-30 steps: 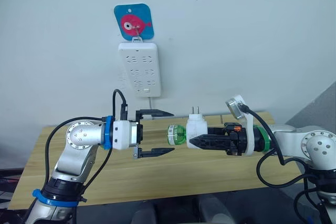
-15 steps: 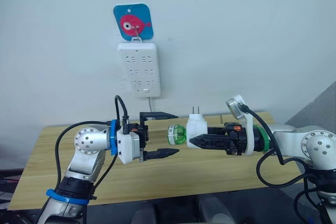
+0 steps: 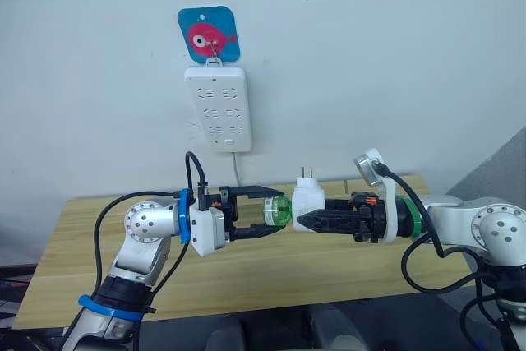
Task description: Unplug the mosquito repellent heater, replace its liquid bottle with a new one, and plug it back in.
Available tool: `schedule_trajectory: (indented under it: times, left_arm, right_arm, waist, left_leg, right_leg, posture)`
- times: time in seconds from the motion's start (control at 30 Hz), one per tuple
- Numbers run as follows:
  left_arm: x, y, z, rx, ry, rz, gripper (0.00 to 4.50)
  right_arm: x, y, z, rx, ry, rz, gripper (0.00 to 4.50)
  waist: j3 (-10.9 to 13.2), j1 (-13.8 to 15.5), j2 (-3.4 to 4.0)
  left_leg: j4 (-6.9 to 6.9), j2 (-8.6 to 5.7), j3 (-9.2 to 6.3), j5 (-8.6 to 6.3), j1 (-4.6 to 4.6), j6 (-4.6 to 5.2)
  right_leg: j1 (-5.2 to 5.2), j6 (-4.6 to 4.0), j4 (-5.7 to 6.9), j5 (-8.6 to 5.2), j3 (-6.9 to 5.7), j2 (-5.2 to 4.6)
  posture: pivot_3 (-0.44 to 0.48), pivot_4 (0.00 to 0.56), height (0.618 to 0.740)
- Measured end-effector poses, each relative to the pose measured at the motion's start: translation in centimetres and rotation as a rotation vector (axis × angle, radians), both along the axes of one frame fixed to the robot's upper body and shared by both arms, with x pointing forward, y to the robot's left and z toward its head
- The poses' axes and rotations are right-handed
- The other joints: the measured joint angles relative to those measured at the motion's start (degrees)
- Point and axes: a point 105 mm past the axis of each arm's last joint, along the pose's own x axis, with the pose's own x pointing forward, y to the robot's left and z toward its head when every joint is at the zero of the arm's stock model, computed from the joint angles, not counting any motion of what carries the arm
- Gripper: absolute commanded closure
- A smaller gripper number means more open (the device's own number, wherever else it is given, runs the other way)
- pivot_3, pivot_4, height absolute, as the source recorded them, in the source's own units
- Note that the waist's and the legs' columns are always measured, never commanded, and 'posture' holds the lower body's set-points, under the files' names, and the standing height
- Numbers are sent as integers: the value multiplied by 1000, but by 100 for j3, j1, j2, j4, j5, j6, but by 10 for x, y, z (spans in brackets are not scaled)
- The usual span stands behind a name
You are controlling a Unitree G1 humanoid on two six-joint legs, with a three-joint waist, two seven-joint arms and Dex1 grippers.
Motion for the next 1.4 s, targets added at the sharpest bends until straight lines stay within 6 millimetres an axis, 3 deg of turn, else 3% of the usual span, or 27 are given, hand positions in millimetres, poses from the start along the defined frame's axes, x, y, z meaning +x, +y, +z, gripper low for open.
schedule_trajectory:
  times: [0.17,0.37,0.53,0.7,1.3,1.4]
  left_arm:
    - [-3,3,4,64,205,-22,2249]
    - [-8,6,18,206,706,-43,2249]
    - [0,6,35,281,896,-52,2249]
    - [-3,7,37,293,1113,-65,2249]
    - [-7,14,48,237,1479,-63,2249]
    - [-1,25,49,198,1522,-11,2249]
  right_arm:
    - [-1,2,-1,2,8,10,1473]
    - [-8,6,-1,11,14,52,1473]
    - [-8,7,5,42,-6,65,1473]
    - [-11,8,8,48,-26,84,1473]
    - [-14,11,16,67,-93,118,1473]
    - [-8,2,15,36,-97,74,1473]
  waist:
    - [0,-21,0]
    - [3,-13,-3]
    - [3,-11,-4]
    - [3,-39,-4]
    - [3,-12,-4]
    - [3,-14,-4]
  left_leg:
    - [-1,3,-6,0,0,0]
    - [0,-2,-16,1,2,1]
    - [0,-3,-14,1,2,1]
    - [-4,-2,-15,0,1,3]
    - [0,-2,-19,1,-3,1]
    - [1,-2,-18,1,-1,1]
  right_leg:
    - [-1,0,3,0,-1,4]
    - [3,1,8,-2,-12,5]
    - [0,1,6,-2,-10,9]
    - [-5,-5,2,-5,-7,9]
    - [-8,-5,6,-5,-9,7]
    - [-8,-5,10,-5,-9,8]
  posture:
    - [-156,114,740]
    - [-148,112,740]
    - [-146,106,740]
    - [-147,101,740]
    - [-143,97,740]
    - [-143,97,740]
